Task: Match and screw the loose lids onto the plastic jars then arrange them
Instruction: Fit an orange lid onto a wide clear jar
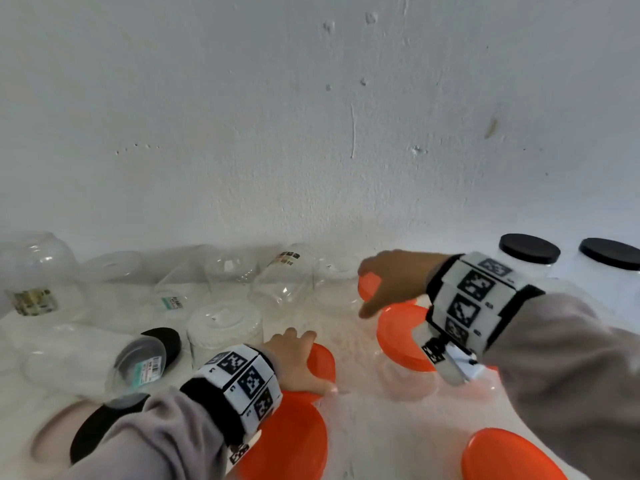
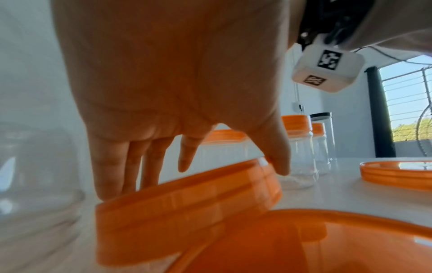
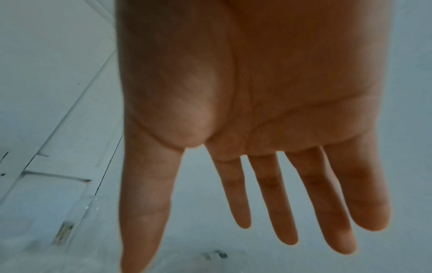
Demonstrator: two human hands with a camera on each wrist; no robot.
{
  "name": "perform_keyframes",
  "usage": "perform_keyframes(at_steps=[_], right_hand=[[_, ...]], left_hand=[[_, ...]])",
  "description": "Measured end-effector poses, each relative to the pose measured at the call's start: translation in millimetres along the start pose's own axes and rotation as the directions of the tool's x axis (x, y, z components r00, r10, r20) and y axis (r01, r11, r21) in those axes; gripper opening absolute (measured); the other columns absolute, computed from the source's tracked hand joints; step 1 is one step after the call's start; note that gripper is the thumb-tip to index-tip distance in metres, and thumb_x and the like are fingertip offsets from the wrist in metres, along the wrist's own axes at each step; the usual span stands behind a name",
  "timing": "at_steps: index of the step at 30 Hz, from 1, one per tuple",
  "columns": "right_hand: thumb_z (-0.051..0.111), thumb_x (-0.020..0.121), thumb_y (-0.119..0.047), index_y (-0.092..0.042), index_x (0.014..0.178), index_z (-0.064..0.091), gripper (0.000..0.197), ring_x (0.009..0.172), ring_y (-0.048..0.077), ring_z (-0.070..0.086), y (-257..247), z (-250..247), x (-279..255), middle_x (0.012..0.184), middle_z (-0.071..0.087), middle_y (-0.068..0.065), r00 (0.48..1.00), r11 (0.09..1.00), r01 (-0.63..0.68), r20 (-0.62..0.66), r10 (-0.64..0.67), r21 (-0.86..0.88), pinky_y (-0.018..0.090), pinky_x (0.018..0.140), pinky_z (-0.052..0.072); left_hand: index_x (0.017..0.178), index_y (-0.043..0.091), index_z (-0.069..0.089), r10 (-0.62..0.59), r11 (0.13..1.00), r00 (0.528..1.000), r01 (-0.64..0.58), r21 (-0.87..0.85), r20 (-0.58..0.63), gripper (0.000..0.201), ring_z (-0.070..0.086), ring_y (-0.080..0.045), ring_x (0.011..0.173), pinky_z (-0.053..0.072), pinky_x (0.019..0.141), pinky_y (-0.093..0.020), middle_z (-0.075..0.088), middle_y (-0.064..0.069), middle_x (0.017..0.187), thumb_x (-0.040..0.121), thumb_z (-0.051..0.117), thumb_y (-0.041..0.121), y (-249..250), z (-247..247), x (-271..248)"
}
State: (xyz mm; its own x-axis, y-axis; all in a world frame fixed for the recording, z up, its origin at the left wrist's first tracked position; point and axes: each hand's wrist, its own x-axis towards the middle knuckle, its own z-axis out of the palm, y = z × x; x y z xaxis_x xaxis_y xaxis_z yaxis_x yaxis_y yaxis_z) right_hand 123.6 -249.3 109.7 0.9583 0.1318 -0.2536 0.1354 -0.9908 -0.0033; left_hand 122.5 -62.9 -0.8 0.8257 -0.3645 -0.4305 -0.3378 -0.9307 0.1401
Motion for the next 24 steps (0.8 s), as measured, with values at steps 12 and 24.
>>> perform_keyframes(at_steps=[12,24], right_hand=[[0.070,0.063,-0.071,-0.026,0.118,0.058,0.071,0.094,0.023,0.060,-26.4,-5.1,124.1,0.102,0.062,-0.003,0.965,0.967,-0.250,-0.068,0.253,0.054,0.039,0.084,0.049],[0.084,0.060,-0.052,-0.012,0.134,0.044,0.094,0.120,0.034,0.049,-29.1,17.8,163.8,0.133,0.050,0.013,0.930,0.914,-0.355,-0.031,0.367,0.199,0.043,0.093,0.040]], left_hand=[[0.149,0.023,0.014,0.172,0.976,0.981,-0.182,-0.116,-0.092,0.105,0.037,-0.020,0.129,0.041,0.104,-0.040,0.028,0.001,0.147,0.070,0.061,0.074,-21.2,-31.3,-45.4],[0.145,0.039,0.024,0.155,0.865,0.953,-0.259,-0.429,-0.262,0.104,0.044,-0.008,0.121,0.045,0.096,-0.026,0.036,0.015,0.142,0.052,0.051,0.080,-60.3,-61.7,-74.8]])
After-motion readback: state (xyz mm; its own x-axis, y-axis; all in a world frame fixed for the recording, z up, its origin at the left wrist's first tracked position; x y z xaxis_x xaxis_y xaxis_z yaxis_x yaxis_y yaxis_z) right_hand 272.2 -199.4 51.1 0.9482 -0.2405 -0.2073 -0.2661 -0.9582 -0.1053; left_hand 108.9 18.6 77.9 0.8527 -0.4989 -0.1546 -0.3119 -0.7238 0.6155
